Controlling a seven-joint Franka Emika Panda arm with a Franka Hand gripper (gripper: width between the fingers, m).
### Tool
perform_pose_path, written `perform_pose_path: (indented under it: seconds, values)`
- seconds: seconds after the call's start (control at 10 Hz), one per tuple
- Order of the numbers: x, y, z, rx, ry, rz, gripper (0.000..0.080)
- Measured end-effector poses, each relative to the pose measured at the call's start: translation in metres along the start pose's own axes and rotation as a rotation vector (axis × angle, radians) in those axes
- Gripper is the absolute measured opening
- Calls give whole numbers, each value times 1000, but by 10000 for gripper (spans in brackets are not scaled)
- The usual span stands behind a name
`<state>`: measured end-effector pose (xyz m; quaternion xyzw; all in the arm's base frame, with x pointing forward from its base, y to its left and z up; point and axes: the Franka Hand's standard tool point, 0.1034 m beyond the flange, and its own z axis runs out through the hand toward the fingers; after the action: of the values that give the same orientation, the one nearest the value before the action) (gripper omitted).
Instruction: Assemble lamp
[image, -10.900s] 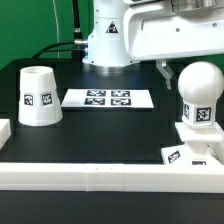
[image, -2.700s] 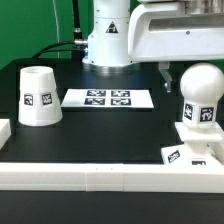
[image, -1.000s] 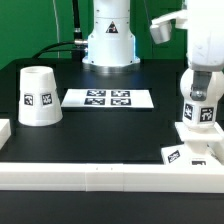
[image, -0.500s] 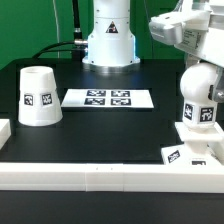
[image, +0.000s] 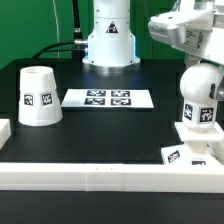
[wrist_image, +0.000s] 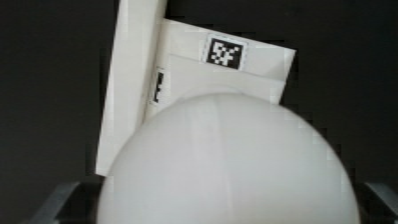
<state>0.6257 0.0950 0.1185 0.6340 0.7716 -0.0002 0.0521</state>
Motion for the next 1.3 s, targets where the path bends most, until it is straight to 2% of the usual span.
perform_pose_path:
  seconds: [0.3,0.5,0.8,1.1,1.3]
  values:
    - [-1,0,0,0,0,49,576]
    - [-1,-2,0,16,0,283,577]
    - [1,-2,1,17,0,634,577]
    - [3,-6,1,55,4,1032,578]
    - [3,-6,1,55,1,1161,578]
